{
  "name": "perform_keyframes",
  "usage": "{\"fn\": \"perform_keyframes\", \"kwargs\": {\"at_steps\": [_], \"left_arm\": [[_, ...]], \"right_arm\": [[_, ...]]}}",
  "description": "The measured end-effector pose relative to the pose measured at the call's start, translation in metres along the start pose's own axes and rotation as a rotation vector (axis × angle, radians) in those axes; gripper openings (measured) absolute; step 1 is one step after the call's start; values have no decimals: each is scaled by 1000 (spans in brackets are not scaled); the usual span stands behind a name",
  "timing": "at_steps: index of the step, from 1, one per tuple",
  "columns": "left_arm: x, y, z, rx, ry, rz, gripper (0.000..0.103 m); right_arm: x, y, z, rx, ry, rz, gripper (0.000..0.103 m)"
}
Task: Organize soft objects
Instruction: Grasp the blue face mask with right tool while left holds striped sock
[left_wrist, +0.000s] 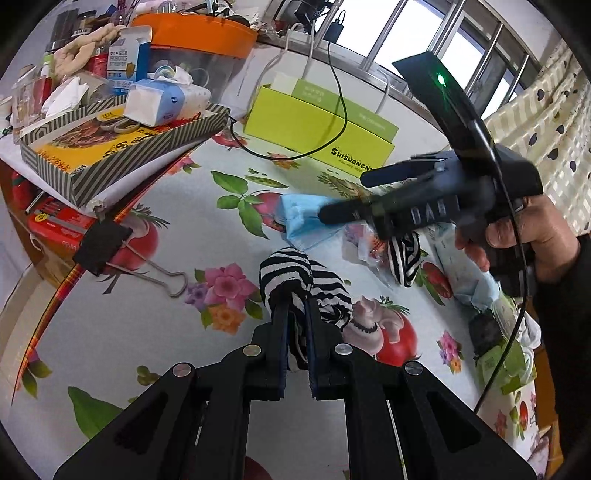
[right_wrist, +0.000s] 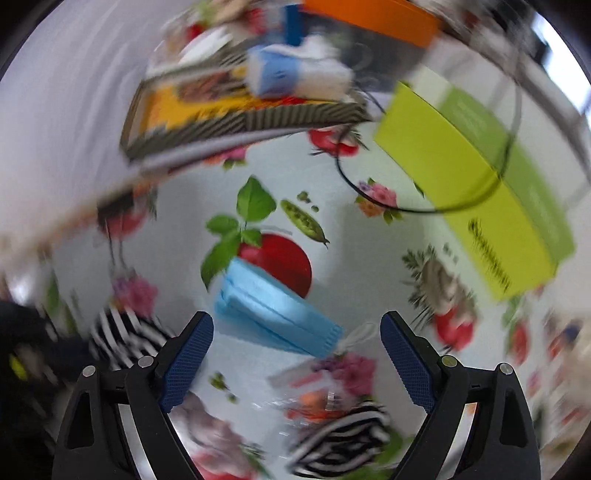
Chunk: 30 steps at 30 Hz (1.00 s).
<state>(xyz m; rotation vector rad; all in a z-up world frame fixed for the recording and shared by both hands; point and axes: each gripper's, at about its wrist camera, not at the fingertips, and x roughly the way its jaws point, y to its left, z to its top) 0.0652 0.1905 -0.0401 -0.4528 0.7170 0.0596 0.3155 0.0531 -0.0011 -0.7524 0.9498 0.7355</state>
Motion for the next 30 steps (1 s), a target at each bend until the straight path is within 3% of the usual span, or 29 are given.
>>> {"fn": "perform_keyframes", "kwargs": {"at_steps": [6,8,11,13,16,30], "left_arm": [[3,2,0,-8,8,-3,9],[4,3,0,-14,13,-2,9],[3,3,-1,-16,14,1,9],[4,3,-1,-16,14,3,9],[4,3,0,-17,15,6,9],[-16,-3,5,-20,-26,29,9]], "right_arm": [[14,16,2,-177,45,-18,93],[19,18,3,-199,55,2,86],[27,20,4,-210,72,28,65],[33,20,4,-208,91,34,39],[35,22,1,-194,82,34,22],[-20,30,-16,-49,-30,54,18]]}}
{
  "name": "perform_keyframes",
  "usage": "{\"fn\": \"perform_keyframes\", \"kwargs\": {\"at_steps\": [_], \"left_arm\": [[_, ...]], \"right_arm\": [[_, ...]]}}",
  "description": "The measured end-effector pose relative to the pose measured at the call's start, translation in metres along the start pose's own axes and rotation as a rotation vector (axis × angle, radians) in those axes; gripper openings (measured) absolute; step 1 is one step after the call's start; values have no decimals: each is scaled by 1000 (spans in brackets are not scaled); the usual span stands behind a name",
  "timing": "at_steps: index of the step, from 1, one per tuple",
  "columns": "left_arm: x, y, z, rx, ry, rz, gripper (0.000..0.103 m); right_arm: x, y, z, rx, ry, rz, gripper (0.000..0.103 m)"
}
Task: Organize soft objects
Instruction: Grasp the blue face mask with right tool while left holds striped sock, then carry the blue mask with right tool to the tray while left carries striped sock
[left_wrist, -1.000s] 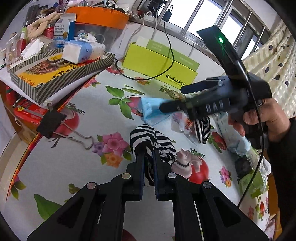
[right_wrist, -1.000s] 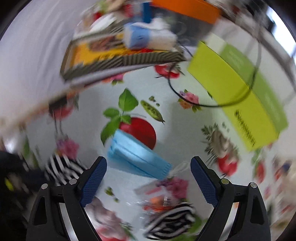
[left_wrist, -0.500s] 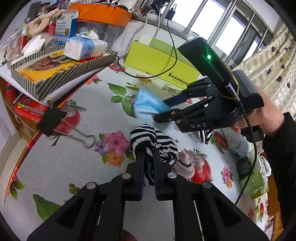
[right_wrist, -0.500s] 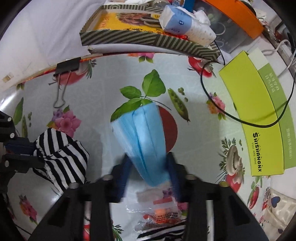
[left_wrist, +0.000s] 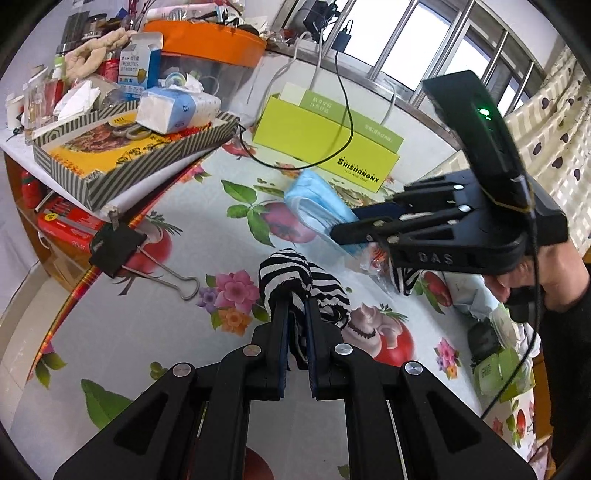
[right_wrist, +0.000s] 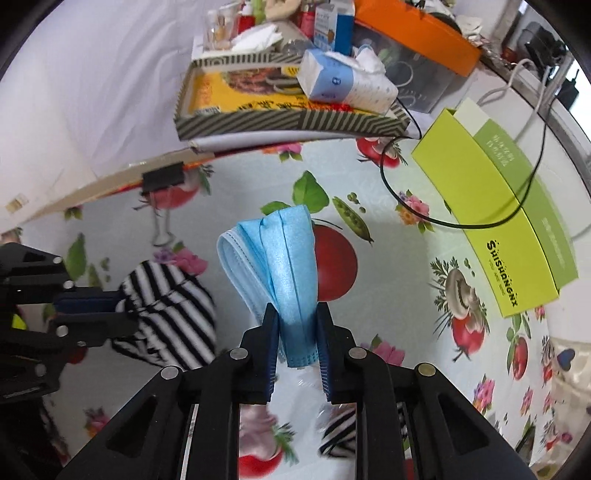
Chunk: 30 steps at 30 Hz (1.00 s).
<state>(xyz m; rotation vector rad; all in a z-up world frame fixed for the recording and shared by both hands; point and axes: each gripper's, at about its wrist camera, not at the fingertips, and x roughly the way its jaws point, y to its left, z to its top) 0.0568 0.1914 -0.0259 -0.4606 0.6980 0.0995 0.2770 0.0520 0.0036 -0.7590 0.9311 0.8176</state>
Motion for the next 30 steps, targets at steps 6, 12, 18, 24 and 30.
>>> {"fn": "perform_keyframes", "kwargs": {"at_steps": [6,12,18,24,30], "left_arm": [[-16,-5,1,5,-29,13,9],[-28,-12,1,15,-46,20,9],[-44,-29,1,46,-72,8,9],[-54,-51,-1,92,-84,-17,9],[-61,-83,-13,165,-65,-68,9]], "right_arm": [[-26,15,-15,47,-38,1,18],[-46,27,-34,96,-62,-13,18],[-73,30,-53,156,-119,-33,18],[-103,36,-85,225,-177,-34,18],[-119,48,-120,251,-166,-42,18]]}}
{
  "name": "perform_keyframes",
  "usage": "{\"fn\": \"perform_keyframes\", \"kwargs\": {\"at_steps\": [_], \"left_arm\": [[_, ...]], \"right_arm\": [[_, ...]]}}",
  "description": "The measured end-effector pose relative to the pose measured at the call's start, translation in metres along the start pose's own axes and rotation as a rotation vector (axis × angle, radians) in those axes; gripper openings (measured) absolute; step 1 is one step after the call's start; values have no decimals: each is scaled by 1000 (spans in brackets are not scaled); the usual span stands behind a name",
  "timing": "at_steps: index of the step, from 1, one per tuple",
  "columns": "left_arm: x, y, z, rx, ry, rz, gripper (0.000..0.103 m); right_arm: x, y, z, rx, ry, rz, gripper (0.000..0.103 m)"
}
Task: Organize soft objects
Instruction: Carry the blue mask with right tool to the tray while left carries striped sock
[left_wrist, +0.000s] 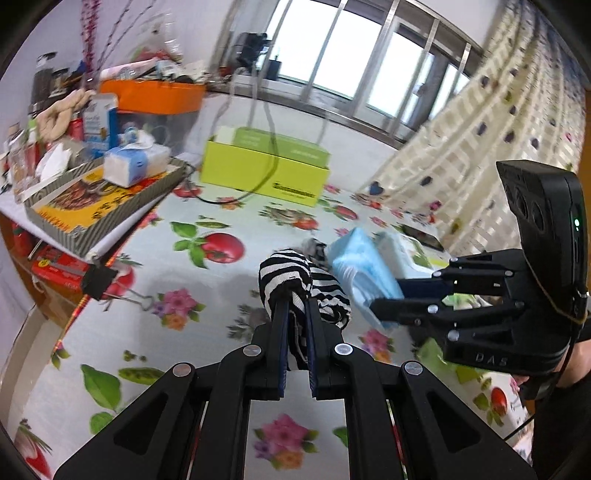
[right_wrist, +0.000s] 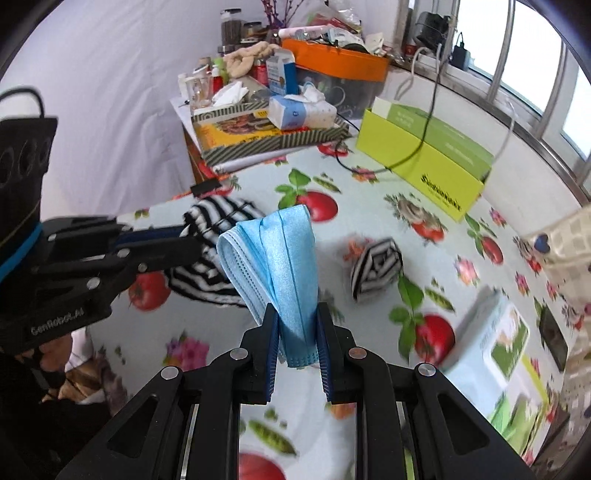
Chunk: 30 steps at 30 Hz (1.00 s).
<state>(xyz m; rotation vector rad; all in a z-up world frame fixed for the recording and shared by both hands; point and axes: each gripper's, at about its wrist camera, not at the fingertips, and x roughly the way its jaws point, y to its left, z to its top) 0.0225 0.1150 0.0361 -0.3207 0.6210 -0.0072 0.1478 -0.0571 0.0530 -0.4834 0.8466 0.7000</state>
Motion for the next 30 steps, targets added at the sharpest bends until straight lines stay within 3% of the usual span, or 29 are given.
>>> {"fn": "perform_keyframes", "kwargs": {"at_steps": [14,30], "left_arm": [[-1,-70,-20,139,72,-152,9],[2,-123,-27,240,111,-255,9]], "right_arm": [[-58,-7,-87,106,16,-81,18],[-92,-21,-132,242,-34,-129,18]]}}
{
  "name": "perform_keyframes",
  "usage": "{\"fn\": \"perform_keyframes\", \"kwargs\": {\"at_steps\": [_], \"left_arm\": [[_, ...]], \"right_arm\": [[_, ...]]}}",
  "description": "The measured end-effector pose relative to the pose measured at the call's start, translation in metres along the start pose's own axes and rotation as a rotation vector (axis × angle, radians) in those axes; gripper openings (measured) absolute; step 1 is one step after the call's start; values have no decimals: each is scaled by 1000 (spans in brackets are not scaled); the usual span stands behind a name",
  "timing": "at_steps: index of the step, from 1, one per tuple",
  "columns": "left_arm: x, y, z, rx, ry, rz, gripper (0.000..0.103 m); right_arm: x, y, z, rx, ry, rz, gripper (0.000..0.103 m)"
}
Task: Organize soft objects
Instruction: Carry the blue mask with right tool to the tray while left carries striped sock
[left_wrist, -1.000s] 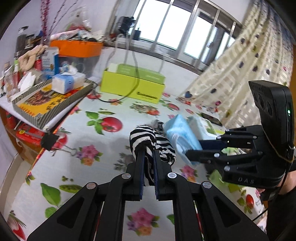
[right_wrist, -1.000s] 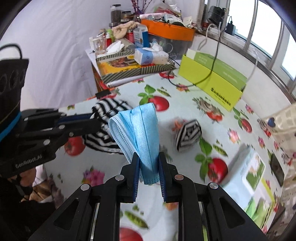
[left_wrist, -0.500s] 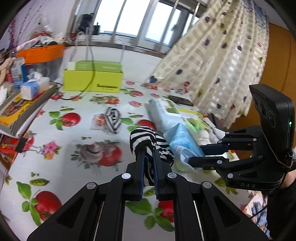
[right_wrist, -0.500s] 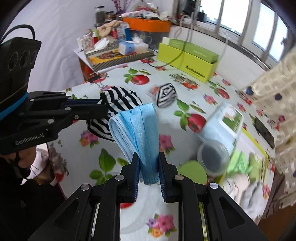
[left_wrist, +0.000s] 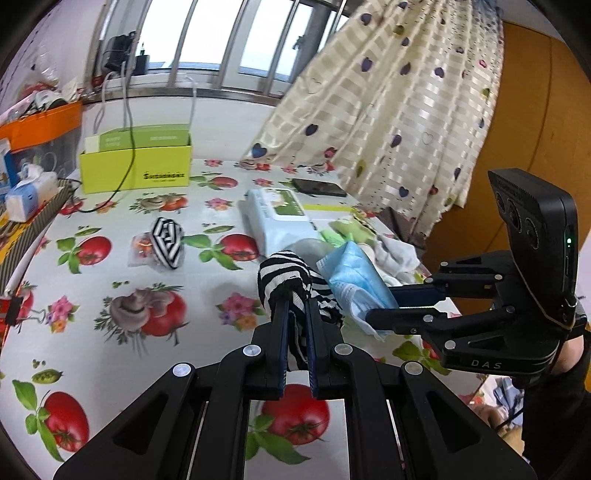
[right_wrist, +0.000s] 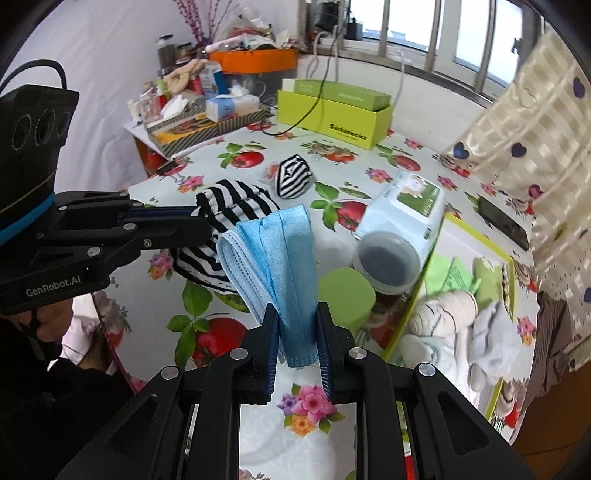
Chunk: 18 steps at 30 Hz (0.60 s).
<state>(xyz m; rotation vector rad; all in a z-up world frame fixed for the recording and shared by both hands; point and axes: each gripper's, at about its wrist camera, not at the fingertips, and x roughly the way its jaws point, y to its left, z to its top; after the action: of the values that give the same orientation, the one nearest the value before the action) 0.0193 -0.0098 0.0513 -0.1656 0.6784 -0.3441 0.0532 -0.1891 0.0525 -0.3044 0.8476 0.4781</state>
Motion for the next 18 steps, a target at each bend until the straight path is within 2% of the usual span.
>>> {"fn": "perform_keyframes", "kwargs": {"at_steps": [18], "left_arm": [[21,-36,20,63,2,-45,9]], "right_arm": [[-26,-45,-24,118,-74,-36,18]]}}
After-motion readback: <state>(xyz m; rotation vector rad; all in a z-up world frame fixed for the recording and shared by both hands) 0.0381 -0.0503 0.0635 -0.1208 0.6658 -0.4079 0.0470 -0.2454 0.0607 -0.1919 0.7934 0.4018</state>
